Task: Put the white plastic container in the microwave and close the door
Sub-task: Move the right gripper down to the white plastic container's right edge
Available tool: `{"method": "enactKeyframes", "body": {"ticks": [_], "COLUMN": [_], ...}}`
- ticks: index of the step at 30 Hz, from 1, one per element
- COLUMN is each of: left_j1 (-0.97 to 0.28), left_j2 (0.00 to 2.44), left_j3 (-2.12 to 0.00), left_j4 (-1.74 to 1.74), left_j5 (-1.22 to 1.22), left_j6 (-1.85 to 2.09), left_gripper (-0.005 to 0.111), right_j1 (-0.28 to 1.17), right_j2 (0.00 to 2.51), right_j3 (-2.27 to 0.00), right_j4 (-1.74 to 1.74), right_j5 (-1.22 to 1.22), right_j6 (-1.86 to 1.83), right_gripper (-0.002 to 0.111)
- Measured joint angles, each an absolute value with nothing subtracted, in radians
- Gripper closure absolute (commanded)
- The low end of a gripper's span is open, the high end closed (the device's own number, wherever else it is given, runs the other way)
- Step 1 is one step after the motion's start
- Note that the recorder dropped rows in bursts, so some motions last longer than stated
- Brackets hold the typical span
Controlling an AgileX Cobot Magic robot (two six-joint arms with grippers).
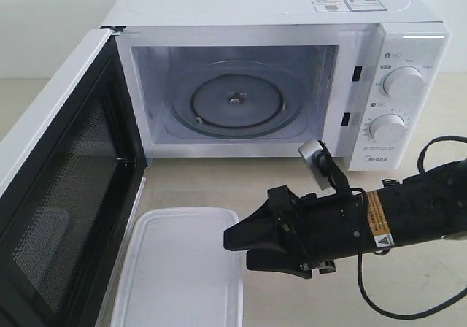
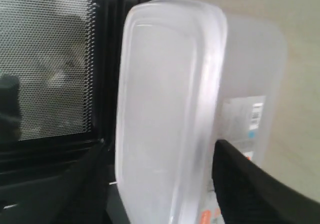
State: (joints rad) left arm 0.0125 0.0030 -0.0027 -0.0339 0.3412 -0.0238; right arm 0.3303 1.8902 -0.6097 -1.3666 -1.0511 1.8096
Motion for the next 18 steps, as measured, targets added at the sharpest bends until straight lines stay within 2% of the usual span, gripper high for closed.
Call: {"method": "enactKeyframes", "body": {"ticks": [10, 18], "left_j1": [0.012, 0.012], "left_j2": [0.003, 0.003], "left_j3": [-0.003, -0.003], "left_j4": [-0.034, -0.034], "left_j5": [0.341, 0.341], "left_j6": [-0.024, -0.024], "left_gripper": [0.102, 0.102], "right_j1": [0.426, 0.438], "right_j2": [1.894, 1.894], "right_j3": [-0.609, -0.609], "right_j4": [-1.182, -1.181], "right_j5": [-0.924, -0.869], "right_j6": [1.779, 1.773], "right_gripper": [0.053, 0.053]}}
